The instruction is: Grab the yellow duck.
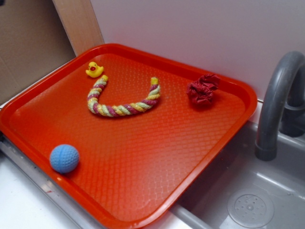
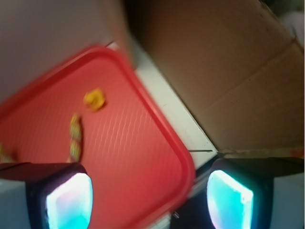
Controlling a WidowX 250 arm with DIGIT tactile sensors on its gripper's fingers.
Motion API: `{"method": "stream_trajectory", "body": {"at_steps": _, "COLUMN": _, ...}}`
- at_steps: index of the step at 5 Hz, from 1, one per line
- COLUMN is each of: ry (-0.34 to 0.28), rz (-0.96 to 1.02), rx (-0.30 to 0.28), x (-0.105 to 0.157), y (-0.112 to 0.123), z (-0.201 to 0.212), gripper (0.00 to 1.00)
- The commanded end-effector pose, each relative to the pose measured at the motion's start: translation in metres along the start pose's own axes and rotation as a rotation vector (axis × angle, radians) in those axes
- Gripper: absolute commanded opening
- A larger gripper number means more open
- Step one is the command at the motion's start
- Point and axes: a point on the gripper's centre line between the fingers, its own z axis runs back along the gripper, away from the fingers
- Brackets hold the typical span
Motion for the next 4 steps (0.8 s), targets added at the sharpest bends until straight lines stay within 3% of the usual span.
{"method": "stream_trajectory", "body": {"at_steps": 1, "ry": -0.112, "rz": 0.208, "rx": -0.050, "x": 0.028, "y": -0.025, "z": -0.042, "gripper": 1.00}}
{"method": "stream_trajectory", "body": {"at_steps": 2, "ry": -0.131, "rz": 0.230, "rx": -0.062, "x": 0.041, "y": -0.045, "z": -0.070, "gripper": 1.00}}
{"method": "stream_trajectory", "body": {"at_steps": 3, "ry": -0.113, "rz": 0.221, "rx": -0.126, "x": 0.052, "y": -0.065, "z": -0.103, "gripper": 1.00}}
{"method": "stream_trajectory", "body": {"at_steps": 4, "ry": -0.094, "rz": 0.216, "rx": -0.113, "x": 0.060, "y": -0.077, "z": -0.135, "gripper": 1.00}}
